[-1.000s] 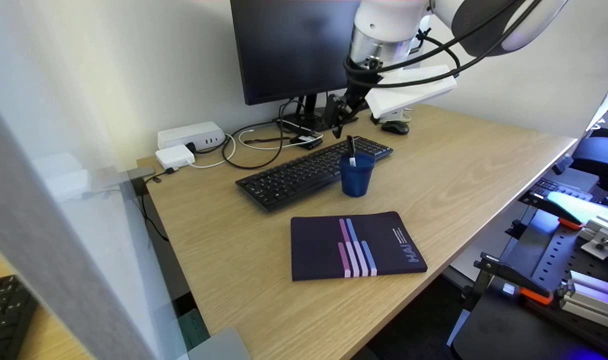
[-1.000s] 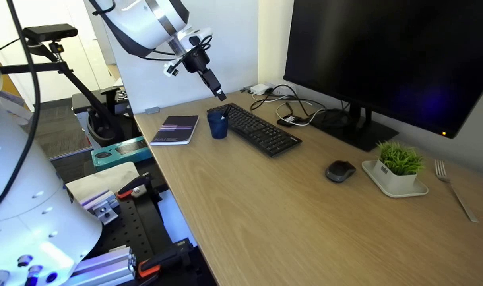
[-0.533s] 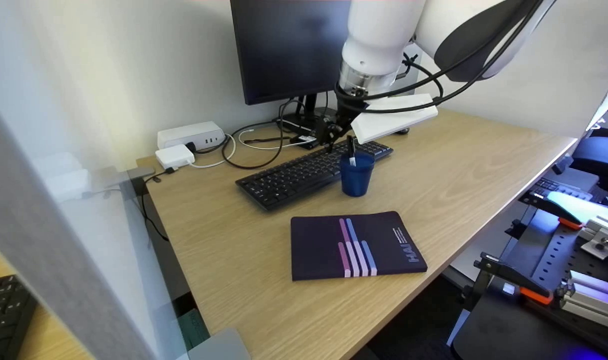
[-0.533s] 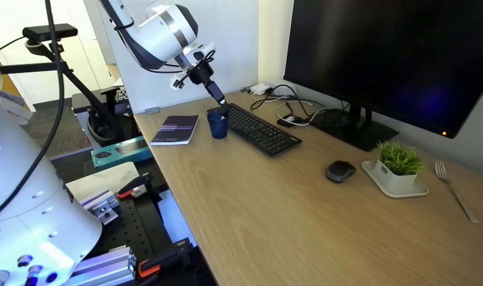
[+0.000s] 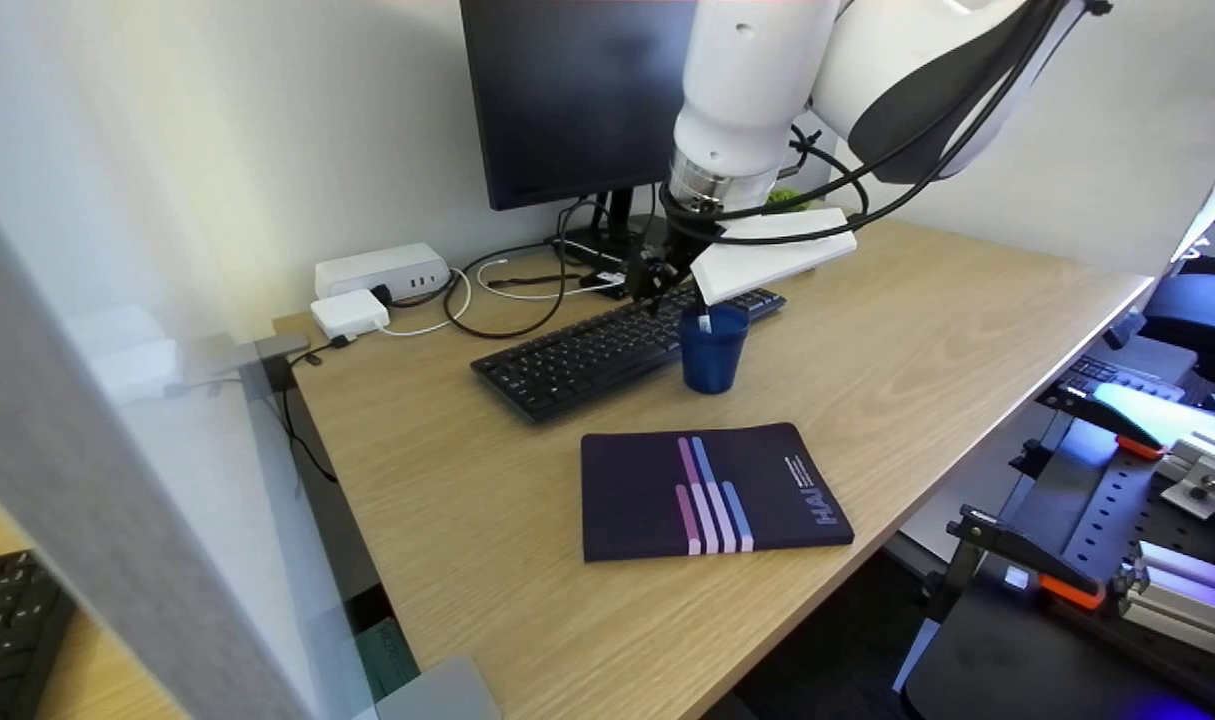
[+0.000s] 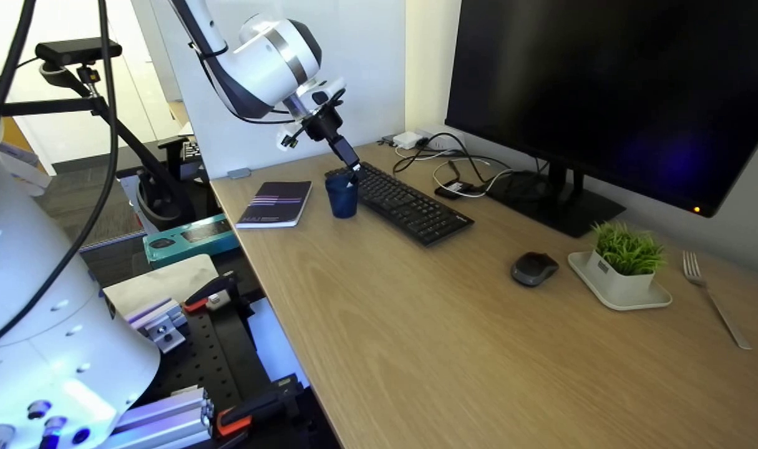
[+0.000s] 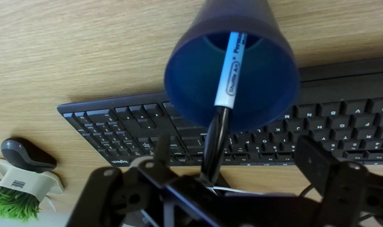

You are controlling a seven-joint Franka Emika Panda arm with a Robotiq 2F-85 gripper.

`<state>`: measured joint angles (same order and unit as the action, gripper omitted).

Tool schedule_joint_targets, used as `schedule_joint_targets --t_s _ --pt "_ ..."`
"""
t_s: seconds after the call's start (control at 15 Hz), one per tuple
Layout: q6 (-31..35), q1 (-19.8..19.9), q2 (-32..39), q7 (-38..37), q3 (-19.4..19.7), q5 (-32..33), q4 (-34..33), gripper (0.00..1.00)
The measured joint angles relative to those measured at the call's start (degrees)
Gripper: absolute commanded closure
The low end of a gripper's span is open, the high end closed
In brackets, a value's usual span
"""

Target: Take the marker from the cup and put it on the table

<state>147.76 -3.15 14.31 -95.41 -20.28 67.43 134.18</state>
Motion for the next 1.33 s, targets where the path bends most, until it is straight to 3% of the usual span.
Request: schedule_joint_targets --t_s 0.67,1.2,1.33 --pt "-0.15 -0.34 0.48 -0.12 0.0 0.06 -0.41 0.97" --pt "-0.43 -0.7 0.57 -0.24 0.0 0.06 -0.44 0.96" --pt "-0.43 -2.62 0.47 -0.24 1.99 -0.06 -0.6 0.96"
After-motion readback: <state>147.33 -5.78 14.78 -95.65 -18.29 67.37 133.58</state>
